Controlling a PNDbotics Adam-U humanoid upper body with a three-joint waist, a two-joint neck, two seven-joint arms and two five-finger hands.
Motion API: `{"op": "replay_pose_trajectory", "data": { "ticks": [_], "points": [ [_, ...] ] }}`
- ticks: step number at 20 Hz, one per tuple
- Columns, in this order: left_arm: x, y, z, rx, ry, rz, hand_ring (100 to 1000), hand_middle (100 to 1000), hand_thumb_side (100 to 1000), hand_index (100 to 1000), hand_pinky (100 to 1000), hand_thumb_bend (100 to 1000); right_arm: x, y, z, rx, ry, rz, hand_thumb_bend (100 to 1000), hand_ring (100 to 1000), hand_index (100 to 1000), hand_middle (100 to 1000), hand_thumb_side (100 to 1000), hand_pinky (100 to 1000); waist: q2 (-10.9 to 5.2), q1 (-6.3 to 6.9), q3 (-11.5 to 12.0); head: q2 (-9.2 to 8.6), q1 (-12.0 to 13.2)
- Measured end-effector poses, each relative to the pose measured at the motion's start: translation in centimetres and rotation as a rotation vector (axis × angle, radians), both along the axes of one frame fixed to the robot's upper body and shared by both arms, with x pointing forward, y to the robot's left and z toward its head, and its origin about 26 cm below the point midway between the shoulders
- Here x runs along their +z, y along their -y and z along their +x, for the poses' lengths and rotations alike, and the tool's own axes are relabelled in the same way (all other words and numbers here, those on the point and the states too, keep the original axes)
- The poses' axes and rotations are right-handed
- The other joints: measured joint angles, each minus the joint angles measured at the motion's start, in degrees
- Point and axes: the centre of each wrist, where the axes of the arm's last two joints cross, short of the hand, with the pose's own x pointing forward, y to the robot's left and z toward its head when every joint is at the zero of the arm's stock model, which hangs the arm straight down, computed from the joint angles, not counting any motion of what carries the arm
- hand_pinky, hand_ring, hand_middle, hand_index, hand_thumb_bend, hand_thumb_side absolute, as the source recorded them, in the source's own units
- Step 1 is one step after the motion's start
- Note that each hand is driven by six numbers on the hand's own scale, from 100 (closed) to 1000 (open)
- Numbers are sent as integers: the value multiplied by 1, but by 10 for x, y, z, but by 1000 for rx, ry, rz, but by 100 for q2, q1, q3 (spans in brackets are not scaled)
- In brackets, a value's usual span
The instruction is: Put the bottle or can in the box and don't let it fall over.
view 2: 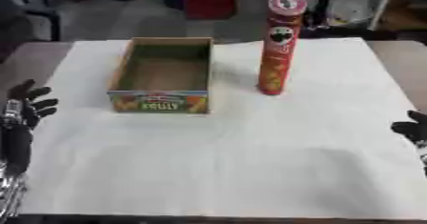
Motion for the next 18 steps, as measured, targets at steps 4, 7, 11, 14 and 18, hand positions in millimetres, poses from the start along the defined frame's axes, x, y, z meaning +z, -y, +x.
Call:
{"op": "replay_pose_trajectory", "data": {
  "ticks": [4, 7, 11, 14, 18],
  "points": [
    [0, 0, 0, 0, 0, 0, 745, 775, 1000, 971, 788, 238, 0, 0, 0, 0, 0, 0, 100, 822, 888, 713, 695, 985, 0, 0, 0, 0, 0],
    [0, 0, 0, -1, -1, 0, 745, 776, 1000, 972, 788, 237, 0, 0, 0, 0, 0, 0, 100, 822, 888, 713, 695, 985, 0, -1, 0, 0, 0],
    [0, 0, 0, -1, -1, 0, 745, 776, 1000, 971, 788, 239, 0, 0, 0, 1, 0, 0, 100, 822, 888, 713, 696, 985, 0, -2, 0, 0, 0],
    [0, 0, 0, -1, -1, 0, 745, 775, 1000, 971, 788, 240, 0, 0, 0, 1, 1, -1, 100, 822, 888, 713, 696, 985, 0, -2, 0, 0, 0],
    [0, 0, 0, -1, -1, 0, 745, 775, 1000, 971, 788, 242, 2, 0, 2, 3, 8, -2, 100, 823, 889, 715, 691, 985, 0, -5, 13, 0, 0]
  ]
}}
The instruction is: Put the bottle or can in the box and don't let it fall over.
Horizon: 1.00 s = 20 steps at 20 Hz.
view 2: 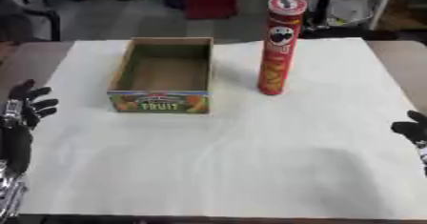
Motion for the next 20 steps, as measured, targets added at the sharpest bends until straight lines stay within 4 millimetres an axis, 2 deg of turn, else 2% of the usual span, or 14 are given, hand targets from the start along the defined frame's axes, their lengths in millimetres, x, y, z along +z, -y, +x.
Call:
{"op": "replay_pose_trajectory", "data": {
  "ticks": [3, 6, 7, 8, 9, 20],
  "points": [
    [0, 0, 0, 0, 0, 0, 745, 775, 1000, 971, 788, 241, 8, 2, 6, -1, 29, -14, 100, 825, 893, 719, 679, 985, -1, -12, 12, 0, -3],
    [0, 0, 0, -1, -1, 0, 745, 775, 1000, 972, 788, 241, 26, 8, 16, 2, 80, -65, 100, 828, 899, 725, 667, 984, -4, -26, 41, 1, -27],
    [0, 0, 0, -1, -1, 0, 745, 775, 1000, 972, 788, 240, 33, 11, 21, 4, 98, -89, 100, 831, 903, 730, 719, 983, -7, -31, 54, 1, -41],
    [0, 0, 0, -1, -2, 0, 745, 775, 1000, 972, 788, 240, 41, 14, 26, 6, 119, -117, 100, 832, 905, 732, 653, 983, -11, -41, 62, 2, -51],
    [0, 0, 0, -1, -3, 0, 745, 775, 1000, 972, 788, 241, 49, 16, 31, 8, 140, -146, 100, 836, 910, 739, 642, 983, -20, -56, 73, 3, -65],
    [-3, 4, -1, -37, -16, 6, 745, 774, 1000, 971, 788, 240, 138, 35, 82, 76, 353, -443, 100, 855, 934, 769, 610, 981, -61, -93, 329, 5, -301]
  ]
}}
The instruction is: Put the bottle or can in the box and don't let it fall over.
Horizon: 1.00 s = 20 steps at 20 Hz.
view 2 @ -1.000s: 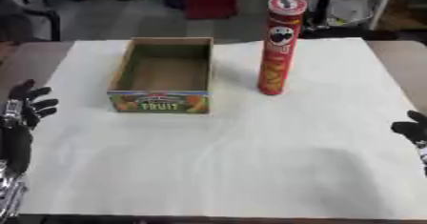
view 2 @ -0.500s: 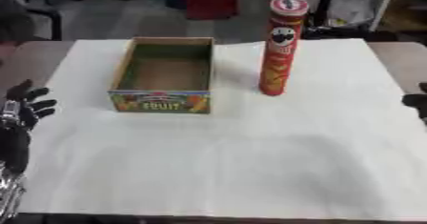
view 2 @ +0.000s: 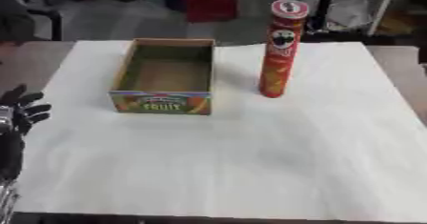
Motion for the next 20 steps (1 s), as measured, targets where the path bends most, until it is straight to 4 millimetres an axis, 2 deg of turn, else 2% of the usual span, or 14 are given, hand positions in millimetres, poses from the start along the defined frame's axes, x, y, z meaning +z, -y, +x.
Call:
{"op": "replay_pose_trajectory", "data": {
  "ticks": [5, 13, 20],
  "points": [
    [-1, 3, 0, -25, -5, 4, 745, 774, 1000, 971, 788, 240, 27, 7, 22, 9, 2, -86, 100, 862, 948, 781, 626, 982, 5, -17, 141, -2, -151],
    [-1, 7, 1, -54, -9, 8, 745, 774, 1000, 972, 788, 238, 51, 4, 57, 0, -67, -200, 129, 898, 966, 814, 675, 991, 36, 2, 327, -85, -359],
    [3, 13, 6, -91, 4, 10, 745, 774, 1000, 972, 788, 238, 65, -16, 90, 27, -158, -276, 186, 988, 994, 893, 721, 1000, 151, 3, 596, -201, -607]
  ]
}}
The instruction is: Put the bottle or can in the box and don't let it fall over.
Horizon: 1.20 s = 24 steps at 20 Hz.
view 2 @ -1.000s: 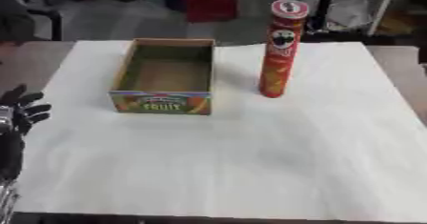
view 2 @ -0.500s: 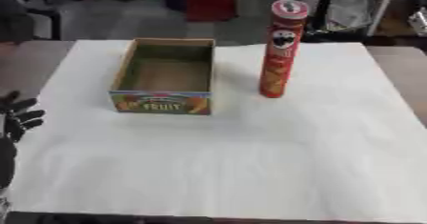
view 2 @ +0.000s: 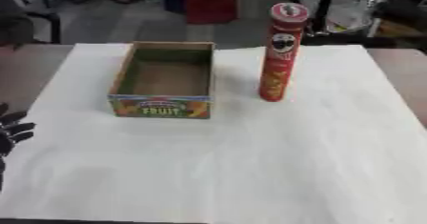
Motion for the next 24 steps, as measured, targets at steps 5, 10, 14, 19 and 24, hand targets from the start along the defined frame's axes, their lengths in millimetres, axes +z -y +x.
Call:
{"op": "replay_pose_trajectory", "data": {
  "ticks": [5, 10, 14, 19, 24],
  "points": [
    [5, 7, 6, -30, 19, -7, 745, 775, 1000, 972, 788, 238, 9, -25, 24, 37, -52, -39, 204, 1000, 996, 907, 739, 1000, 123, 13, 218, -87, -247],
    [12, 12, 12, -54, 42, -10, 745, 775, 1000, 973, 789, 239, 20, -53, 45, 49, -74, -60, 221, 1000, 1000, 925, 750, 1000, 266, 8, 403, -176, -492],
    [15, 16, 15, -65, 55, -20, 745, 775, 1000, 973, 789, 239, 13, -61, 54, 31, -98, -93, 233, 1000, 1000, 940, 758, 1000, 295, -7, 476, -213, -587],
    [15, 16, 16, -67, 54, -21, 745, 775, 1000, 973, 789, 239, 8, -61, 57, 9, -94, -163, 264, 1000, 1000, 967, 751, 1000, 297, -46, 474, -216, -614],
    [15, 16, 15, -67, 54, -21, 745, 776, 1000, 973, 789, 239, 12, -56, 56, -22, -77, -244, 288, 1000, 1000, 989, 743, 1000, 296, -53, 455, -230, -629]
  ]
}}
